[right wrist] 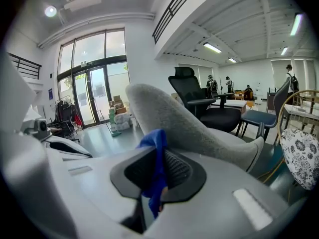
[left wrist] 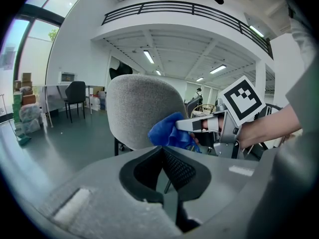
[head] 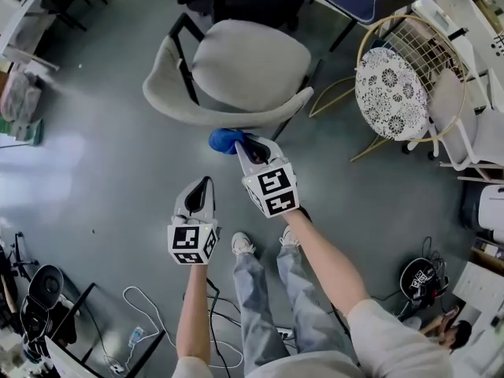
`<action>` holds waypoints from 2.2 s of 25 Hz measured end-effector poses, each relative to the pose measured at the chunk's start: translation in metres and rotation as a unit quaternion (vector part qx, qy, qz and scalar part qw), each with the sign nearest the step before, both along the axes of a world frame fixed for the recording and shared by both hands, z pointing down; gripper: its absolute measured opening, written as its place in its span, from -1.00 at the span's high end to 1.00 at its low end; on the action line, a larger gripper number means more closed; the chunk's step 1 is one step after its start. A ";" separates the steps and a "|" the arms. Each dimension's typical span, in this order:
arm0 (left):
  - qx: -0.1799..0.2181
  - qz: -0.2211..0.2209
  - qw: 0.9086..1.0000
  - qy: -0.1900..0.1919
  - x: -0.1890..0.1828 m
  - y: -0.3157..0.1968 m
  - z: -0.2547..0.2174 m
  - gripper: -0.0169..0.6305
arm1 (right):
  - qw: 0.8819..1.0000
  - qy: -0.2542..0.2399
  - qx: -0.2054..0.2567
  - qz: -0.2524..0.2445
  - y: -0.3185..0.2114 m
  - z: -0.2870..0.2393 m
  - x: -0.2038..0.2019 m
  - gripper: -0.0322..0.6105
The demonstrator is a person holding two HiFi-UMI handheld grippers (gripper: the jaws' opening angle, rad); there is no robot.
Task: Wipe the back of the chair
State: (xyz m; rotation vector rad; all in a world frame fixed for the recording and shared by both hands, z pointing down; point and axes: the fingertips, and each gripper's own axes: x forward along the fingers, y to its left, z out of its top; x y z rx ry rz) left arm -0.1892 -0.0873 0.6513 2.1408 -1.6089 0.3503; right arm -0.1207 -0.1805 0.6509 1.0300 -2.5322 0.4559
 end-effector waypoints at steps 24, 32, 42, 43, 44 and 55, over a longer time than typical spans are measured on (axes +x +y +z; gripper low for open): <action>-0.009 0.035 0.999 0.005 0.066 -0.056 0.011 0.94 | 0.999 0.044 -0.005 0.003 -0.040 0.026 0.090 0.79; -0.010 0.048 0.999 0.009 0.090 -0.074 0.014 0.94 | 0.997 0.056 -0.016 0.051 -0.074 0.044 0.144 0.79; -0.018 0.054 0.998 0.005 0.095 -0.075 0.020 0.94 | 0.993 0.087 -0.012 0.073 -0.116 0.054 0.185 0.79; -0.019 0.054 0.998 0.005 0.095 -0.074 0.020 0.94 | 0.993 0.091 -0.010 0.073 -0.120 0.055 0.187 0.79; -0.019 0.054 0.998 0.005 0.094 -0.074 0.020 0.94 | 0.993 0.094 -0.009 0.077 -0.123 0.054 0.190 0.79; -0.015 0.049 0.999 0.003 0.083 -0.061 0.015 0.94 | 0.990 0.093 -0.011 0.104 -0.108 0.047 0.197 0.80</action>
